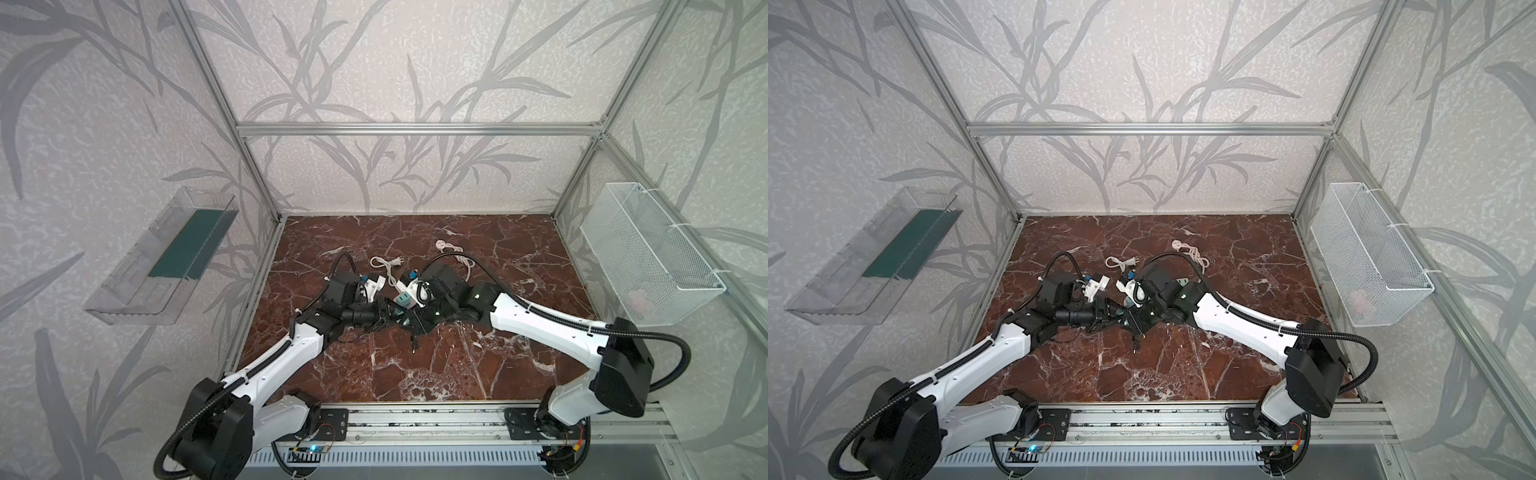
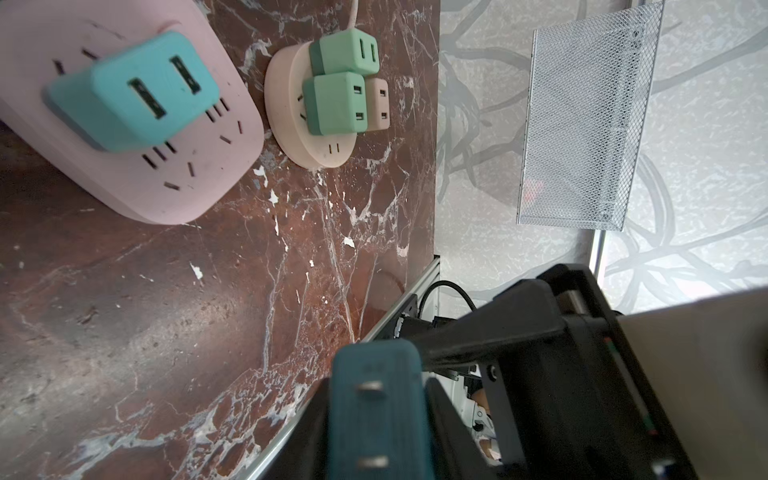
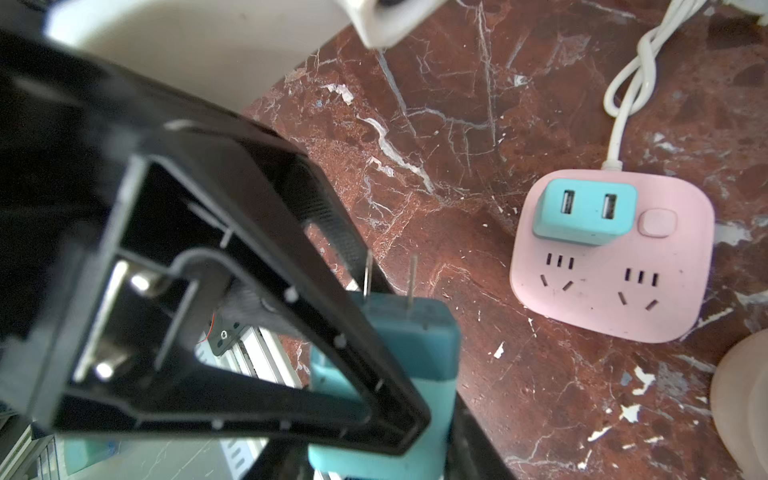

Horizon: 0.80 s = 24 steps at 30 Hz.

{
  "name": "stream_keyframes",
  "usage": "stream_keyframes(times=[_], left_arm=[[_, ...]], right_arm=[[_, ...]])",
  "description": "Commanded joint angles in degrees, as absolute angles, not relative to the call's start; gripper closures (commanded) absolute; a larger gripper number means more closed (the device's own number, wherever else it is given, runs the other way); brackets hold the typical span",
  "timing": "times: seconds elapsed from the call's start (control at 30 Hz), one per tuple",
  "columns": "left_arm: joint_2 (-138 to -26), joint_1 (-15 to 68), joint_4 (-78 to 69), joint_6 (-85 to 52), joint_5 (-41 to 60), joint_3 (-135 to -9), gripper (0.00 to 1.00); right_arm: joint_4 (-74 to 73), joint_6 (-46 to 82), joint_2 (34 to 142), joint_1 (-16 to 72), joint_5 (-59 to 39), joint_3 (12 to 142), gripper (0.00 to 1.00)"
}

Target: Insert the plug

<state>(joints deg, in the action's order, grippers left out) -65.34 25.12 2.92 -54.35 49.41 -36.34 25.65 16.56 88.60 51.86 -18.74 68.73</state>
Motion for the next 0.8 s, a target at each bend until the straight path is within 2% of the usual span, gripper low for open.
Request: stream_keyframes(times=[0.0, 0.1, 0.13, 0.17, 0.2, 0.33, 0.43, 0.6, 0.7, 0.77], left_arm=[[-65.82, 25.33, 2.38, -54.23, 50.14, -35.51, 0.80], [-66.10, 25.39, 2.31, -54.23, 49.84, -35.20, 0.97], [-66.19, 25.35, 2.08, -54.38, 49.75, -35.08, 1.00], [-66.18, 25.39, 1.71, -54.55, 49.66, -34.94, 1.00], [-66.18, 25.36, 1.16, -54.88, 49.60, -34.74, 1.00], [-65.28, 25.30, 0.00, -56.26, 47.20, -34.54, 1.00], [-63.32, 25.13, -1.96, -59.10, 42.35, -34.59, 1.00], [-60.64, 25.34, -15.98, -71.60, 35.58, -31.91, 1.00], [-59.83, 25.44, -17.95, -75.19, 33.77, -32.16, 1.00], [-59.43, 25.57, -18.92, -77.33, 33.11, -32.34, 1.00]], right_arm=[[25.97, 15.91, 89.45, 51.68, -18.46, 71.19, 1.00], [25.90, 16.00, 89.81, 51.67, -18.44, 71.45, 1.00], [25.83, 16.15, 89.78, 51.55, -18.35, 71.71, 1.00], [25.67, 16.25, 89.82, 51.53, -18.20, 71.64, 0.99], [25.45, 16.41, 89.74, 51.51, -18.19, 71.70, 0.93], [24.36, 17.30, 88.43, 50.83, -18.41, 71.28, 0.61], [19.46, 18.70, 84.97, 49.66, -19.18, 67.76, 0.53], [6.50, 23.67, 76.99, 46.91, -21.54, 57.79, 0.45], [1.45, 23.58, 72.21, 46.58, -19.39, 53.32, 0.27], [-2.76, 22.78, 69.13, 46.58, -17.92, 50.15, 0.23]])
